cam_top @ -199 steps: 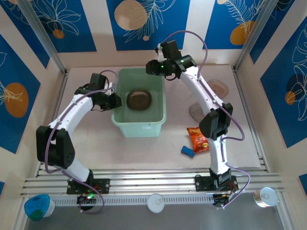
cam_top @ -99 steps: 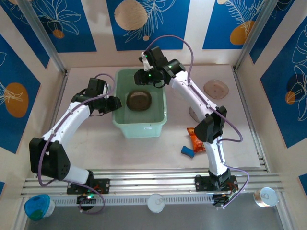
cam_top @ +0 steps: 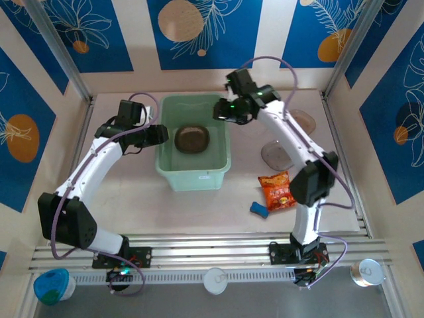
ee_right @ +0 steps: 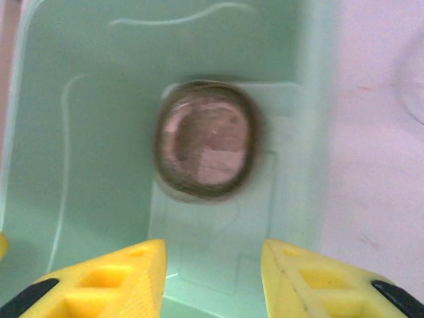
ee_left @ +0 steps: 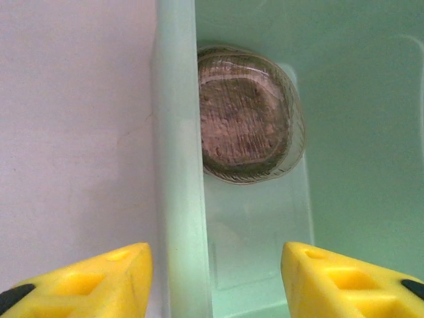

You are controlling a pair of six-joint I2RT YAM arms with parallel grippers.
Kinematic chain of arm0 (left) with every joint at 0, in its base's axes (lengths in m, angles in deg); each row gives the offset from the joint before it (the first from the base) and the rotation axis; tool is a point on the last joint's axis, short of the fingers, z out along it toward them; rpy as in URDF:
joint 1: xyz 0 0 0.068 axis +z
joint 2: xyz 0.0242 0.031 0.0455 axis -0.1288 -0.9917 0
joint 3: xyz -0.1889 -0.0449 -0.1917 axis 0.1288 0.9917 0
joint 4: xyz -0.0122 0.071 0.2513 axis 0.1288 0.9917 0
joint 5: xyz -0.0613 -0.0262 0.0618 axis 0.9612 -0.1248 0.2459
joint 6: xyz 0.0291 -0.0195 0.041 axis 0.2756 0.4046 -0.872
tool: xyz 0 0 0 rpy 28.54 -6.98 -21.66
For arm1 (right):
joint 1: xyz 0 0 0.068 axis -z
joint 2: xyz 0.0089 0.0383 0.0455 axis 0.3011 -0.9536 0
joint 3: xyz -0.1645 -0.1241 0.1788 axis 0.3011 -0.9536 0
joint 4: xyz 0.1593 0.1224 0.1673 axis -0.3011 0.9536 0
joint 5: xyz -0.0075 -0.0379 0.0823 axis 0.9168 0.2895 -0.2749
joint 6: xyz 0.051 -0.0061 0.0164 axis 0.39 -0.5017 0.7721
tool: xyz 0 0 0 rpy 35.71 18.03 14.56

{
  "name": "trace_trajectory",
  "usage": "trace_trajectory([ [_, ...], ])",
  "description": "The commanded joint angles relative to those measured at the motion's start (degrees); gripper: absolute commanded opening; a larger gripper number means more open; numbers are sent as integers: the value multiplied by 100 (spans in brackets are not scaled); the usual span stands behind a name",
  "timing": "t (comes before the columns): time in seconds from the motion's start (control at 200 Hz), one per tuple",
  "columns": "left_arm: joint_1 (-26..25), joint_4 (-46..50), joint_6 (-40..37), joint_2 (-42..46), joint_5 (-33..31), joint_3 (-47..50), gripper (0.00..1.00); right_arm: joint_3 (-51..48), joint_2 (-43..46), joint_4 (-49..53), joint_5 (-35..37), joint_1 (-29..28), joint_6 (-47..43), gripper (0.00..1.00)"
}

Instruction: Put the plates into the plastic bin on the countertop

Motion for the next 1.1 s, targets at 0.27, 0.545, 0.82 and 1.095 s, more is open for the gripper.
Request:
trace_trajectory([
  [0.27, 90, -10, -173, -66, 86, -261, 60, -3072, 2026, -114, -224, 1773, 1579, 44],
  [0.545, 92, -28, -42, -9, 41, -149, 62, -4664, 2612, 129, 123, 2872, 1923, 46],
  [0.82, 90, 5, 48, -20, -47, -147, 64, -5127, 2197, -201, 360, 3418, 1889, 43],
  [1.095, 92, 125, 82, 12, -165, -130, 65, -4834, 1282, -537, 384, 3391, 1797, 43],
])
